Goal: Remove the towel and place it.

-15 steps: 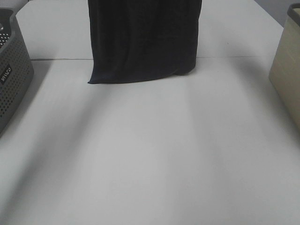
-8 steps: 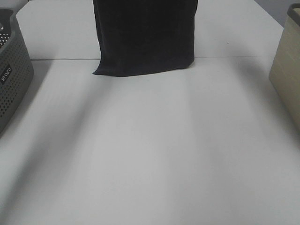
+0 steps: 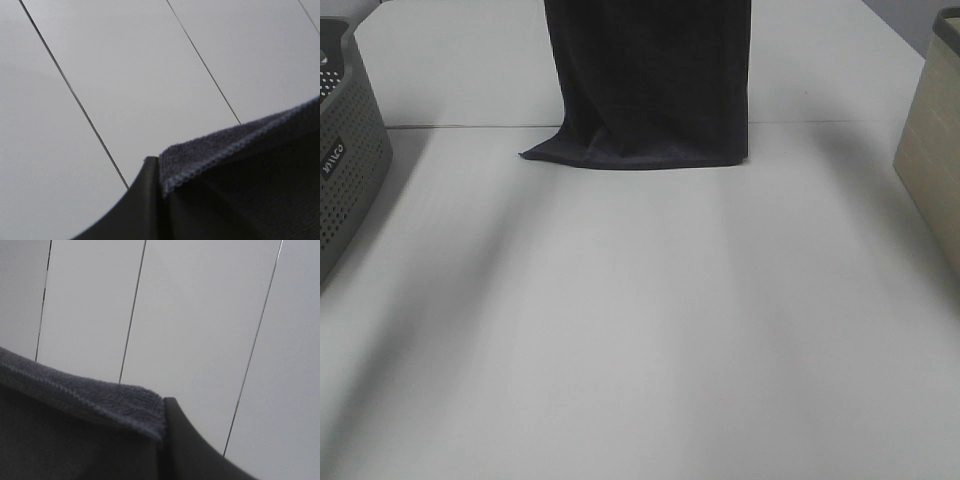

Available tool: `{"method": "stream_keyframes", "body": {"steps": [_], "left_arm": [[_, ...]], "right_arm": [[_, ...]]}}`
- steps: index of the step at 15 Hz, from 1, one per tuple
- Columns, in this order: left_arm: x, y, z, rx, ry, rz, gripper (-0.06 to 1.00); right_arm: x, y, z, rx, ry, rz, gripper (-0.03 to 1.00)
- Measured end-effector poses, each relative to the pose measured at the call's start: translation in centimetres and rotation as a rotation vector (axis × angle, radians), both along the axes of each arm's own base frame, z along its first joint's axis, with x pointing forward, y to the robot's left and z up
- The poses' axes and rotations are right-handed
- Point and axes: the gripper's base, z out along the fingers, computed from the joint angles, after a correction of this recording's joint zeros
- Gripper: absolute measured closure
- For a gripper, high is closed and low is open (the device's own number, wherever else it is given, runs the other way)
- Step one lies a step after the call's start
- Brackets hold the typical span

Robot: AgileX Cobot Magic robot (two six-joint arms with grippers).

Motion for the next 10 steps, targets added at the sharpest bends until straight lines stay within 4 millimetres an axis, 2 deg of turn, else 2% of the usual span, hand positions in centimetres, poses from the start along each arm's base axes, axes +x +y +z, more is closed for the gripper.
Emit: {"method": "stream_keyframes", "body": {"steps": [3,8,10], "left_arm": [[0.0,-0.3,-0.3,0.008,0.032,-0.004,0.94],[0.2,-1.0,-1.2,0.024,0.094,-0.013,0.94],[0.2,-1.4,-1.4,0.016,0.122,-0.025,0.94]], "right_arm": [[0.5,-0.3,-3.5,-0.062,0.11,-0.048,0.96],[0.7,-0.9,-7.0,-0.259,0.193,-0.135,0.96],[0.5,-1.0,-9.3,-0.271,0.271,-0.152,0.96]]}}
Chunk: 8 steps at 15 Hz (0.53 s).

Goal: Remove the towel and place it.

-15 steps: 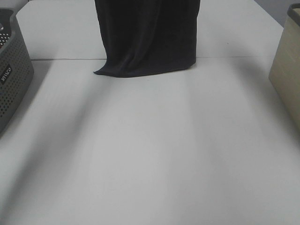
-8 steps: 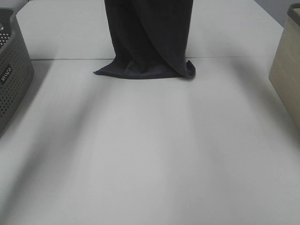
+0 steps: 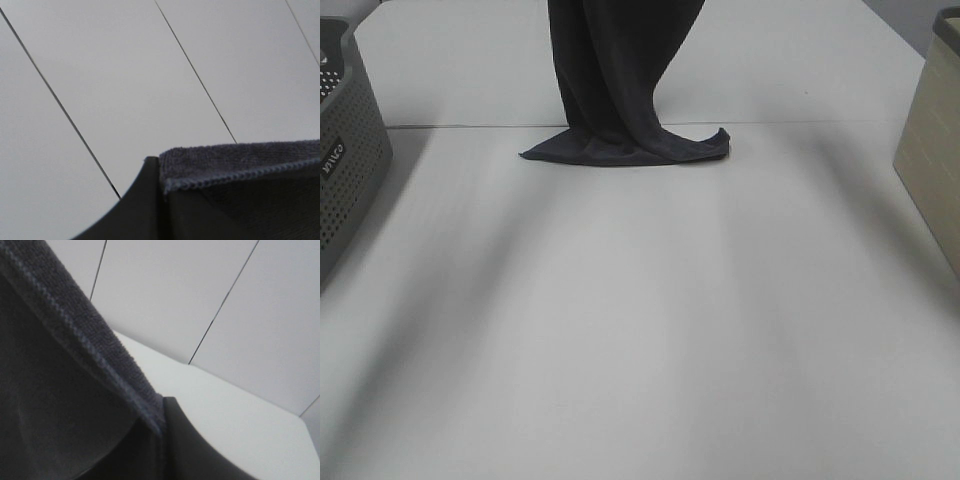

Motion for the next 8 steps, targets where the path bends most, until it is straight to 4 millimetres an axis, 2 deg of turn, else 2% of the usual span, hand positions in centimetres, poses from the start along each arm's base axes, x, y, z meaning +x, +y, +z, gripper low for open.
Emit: {"method": "stream_keyframes", "body": {"steps": [4,8], "left_arm": [[0.3,-0.8,-1.6,-0.009,0.096,-0.024,0.94],[0.9,-1.2,-3.7,0.01,0.192,-0.031,0.94]], "right_arm": [[-0.9,0.0,-4.4,-0.009,0.158,-0.052,0.96],[-1.9,0.0,-5.6,-0.102,0.318,-0.094,0.96]]}}
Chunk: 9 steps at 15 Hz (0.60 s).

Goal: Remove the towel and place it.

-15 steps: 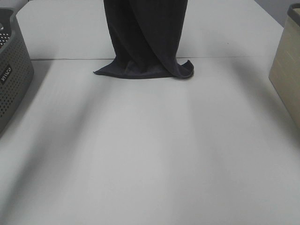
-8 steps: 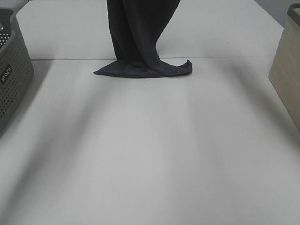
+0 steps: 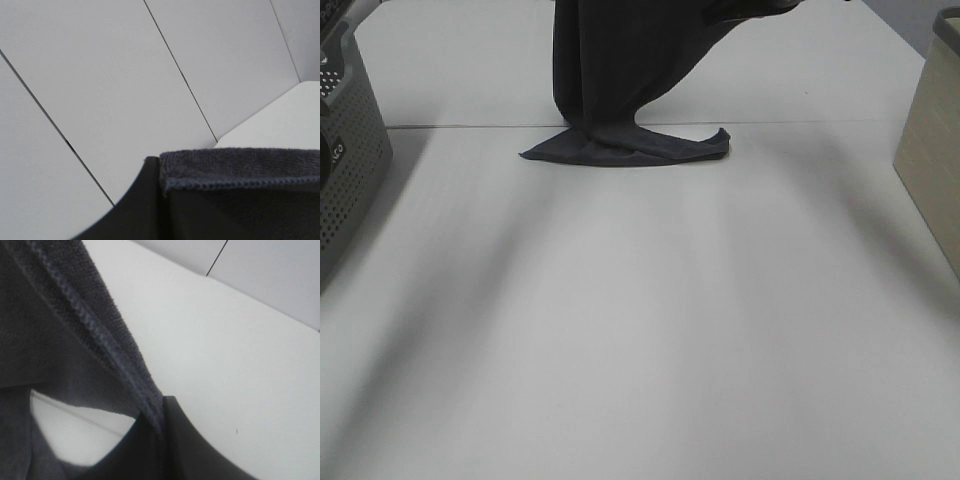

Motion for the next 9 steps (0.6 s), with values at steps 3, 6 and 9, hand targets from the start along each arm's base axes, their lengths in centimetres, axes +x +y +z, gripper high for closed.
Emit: {"method": "stream_keyframes", "body": {"steps": [3,6,9], "left_arm": [[-0.1,-0.5,-0.5,0.033,0.031,-0.008,0.94],[-0.4,0.5,0.0,0.07,0.124,0.005,0.94],[-1.7,1.2,0.9,0.125,0.297,0.004,0.94]], "right_arm": [[-1.9,1.4,-0.8,0.024,0.314,0.099,0.96],[-4.2,2.6,2.6,0.183,0.521,0.216,0.96],[-5.9,1.9,5.3,0.193,0.562,0.214,0.96]]}}
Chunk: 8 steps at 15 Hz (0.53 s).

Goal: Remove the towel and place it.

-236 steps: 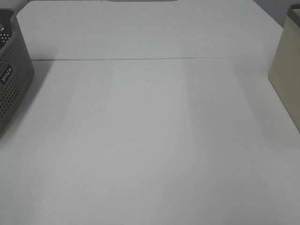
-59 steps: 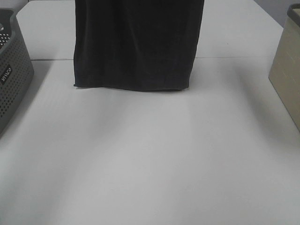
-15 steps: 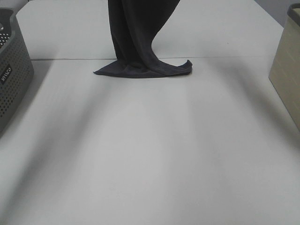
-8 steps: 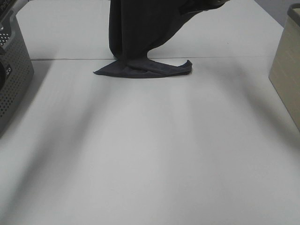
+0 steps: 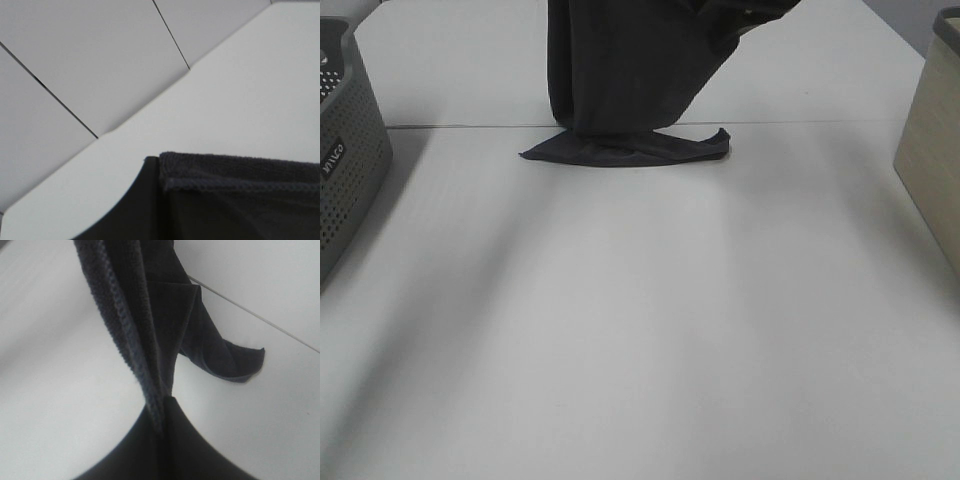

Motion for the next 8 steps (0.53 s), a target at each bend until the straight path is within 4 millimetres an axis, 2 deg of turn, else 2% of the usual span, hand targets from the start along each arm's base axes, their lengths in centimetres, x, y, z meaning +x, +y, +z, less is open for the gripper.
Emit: {"method": "stream_keyframes", "body": {"steps": [5,6,7,8], "left_arm": [[-3.6,1.1,1.1,0.054,0.376,0.01,0.94],[-4.6,1.3,1.9,0.028,0.438,0.017,0.94],[-6.0,1.4,4.0,-0.095,0.462,0.047,0.94],[-6.6,1.5,5.1,-0.152,0.463,0.053,0.94]], "right_arm": [[-3.7,-0.9,5.4,0.003,-0.002,0.027,0.96],[-4.6,-1.2,6.6,0.005,-0.003,0.029,0.96],[-6.1,-1.6,8.3,0.009,-0.003,0.028,0.96],[-6.8,-1.8,9.1,0.016,-0.003,0.019,0.96]]}}
